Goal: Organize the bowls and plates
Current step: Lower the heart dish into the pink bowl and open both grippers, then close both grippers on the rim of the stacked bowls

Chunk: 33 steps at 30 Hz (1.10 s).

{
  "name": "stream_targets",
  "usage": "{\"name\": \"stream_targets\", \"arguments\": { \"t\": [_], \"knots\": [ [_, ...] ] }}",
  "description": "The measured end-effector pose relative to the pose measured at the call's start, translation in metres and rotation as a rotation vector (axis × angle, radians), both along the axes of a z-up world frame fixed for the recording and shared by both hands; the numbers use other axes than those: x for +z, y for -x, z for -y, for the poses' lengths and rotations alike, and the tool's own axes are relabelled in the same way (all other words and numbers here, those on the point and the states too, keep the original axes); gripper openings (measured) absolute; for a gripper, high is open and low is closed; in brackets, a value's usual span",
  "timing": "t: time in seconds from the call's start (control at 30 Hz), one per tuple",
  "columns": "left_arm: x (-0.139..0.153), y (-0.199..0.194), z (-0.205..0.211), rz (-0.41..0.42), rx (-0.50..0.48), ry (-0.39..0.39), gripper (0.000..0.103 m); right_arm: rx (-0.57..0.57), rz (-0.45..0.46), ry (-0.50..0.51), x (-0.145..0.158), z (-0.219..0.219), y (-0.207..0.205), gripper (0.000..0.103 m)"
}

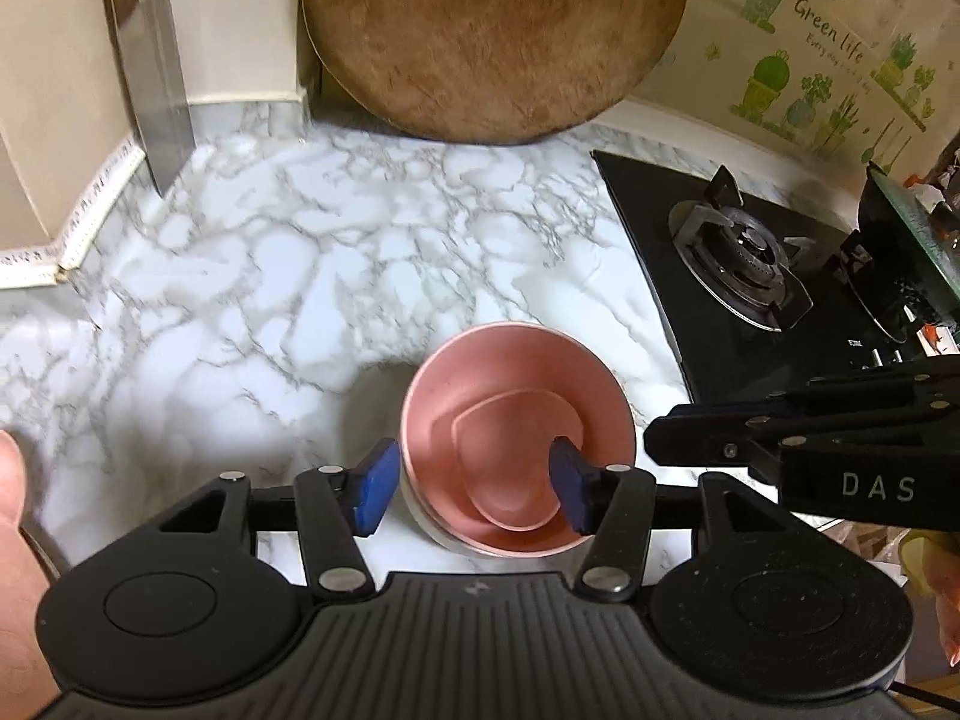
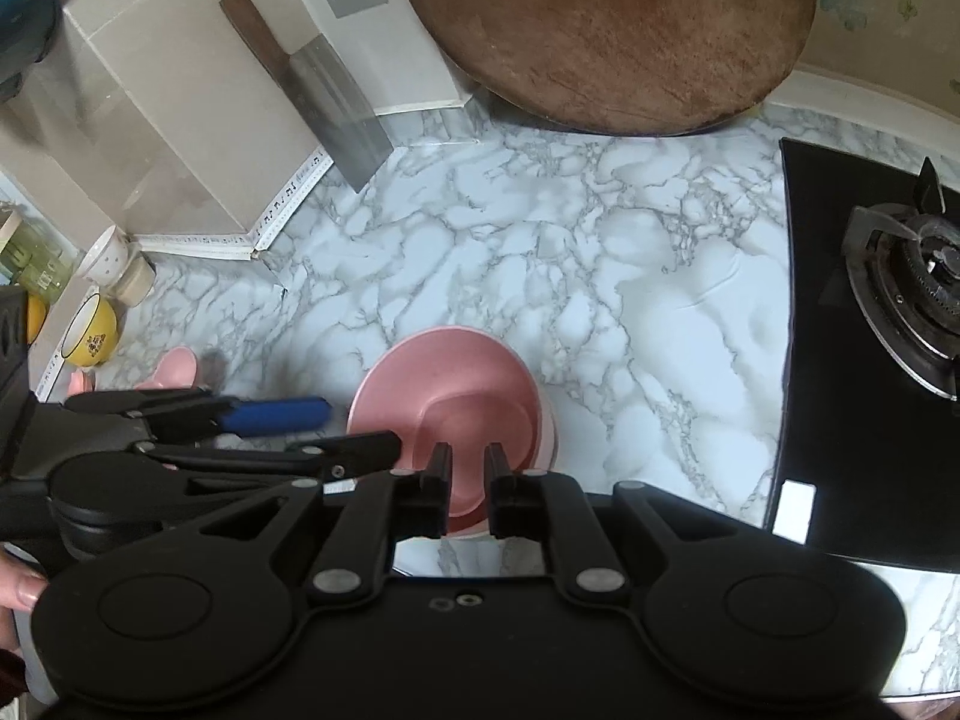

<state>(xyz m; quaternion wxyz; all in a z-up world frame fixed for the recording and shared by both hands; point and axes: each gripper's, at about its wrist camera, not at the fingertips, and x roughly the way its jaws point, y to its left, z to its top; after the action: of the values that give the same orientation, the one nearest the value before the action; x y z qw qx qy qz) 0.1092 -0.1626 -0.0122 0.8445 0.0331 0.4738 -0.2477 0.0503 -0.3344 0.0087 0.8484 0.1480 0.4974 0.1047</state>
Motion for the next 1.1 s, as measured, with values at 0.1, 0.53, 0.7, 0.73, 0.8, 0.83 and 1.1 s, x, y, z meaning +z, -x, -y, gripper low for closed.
{"name": "stream_targets", "arguments": {
  "t": [0.1,0.53,0.7,0.73,0.8,0.83,1.1],
  "knots": [
    [0.001,0.002,-0.004,0.001,0.005,0.006,0.058,-0.007,0.02,0.0,0.001,0.001,0.005,0.009],
    [-0.009,0.0,-0.019,-0.012,0.057,0.017,0.068,0.017,0.08,0.002,-0.004,0.004,0.017,0.014],
    [-0.013,-0.002,-0.023,-0.011,0.069,0.008,0.068,0.04,0.141,0.034,-0.006,0.002,0.023,0.097],
    [-0.014,-0.002,-0.023,-0.01,0.069,0.007,0.068,0.04,0.184,0.055,-0.005,0.001,0.026,0.097],
    [-0.015,-0.003,-0.023,-0.011,0.074,0.003,0.069,0.054,0.206,0.092,-0.005,-0.002,0.025,0.101],
    [-0.016,-0.004,-0.023,-0.012,0.073,0.004,0.068,0.058,0.2,0.093,-0.005,-0.003,0.023,0.102],
    [-0.03,-0.018,-0.01,-0.044,0.085,-0.004,0.069,0.023,0.05,0.087,-0.034,0.002,-0.001,0.099]
  ]
}}
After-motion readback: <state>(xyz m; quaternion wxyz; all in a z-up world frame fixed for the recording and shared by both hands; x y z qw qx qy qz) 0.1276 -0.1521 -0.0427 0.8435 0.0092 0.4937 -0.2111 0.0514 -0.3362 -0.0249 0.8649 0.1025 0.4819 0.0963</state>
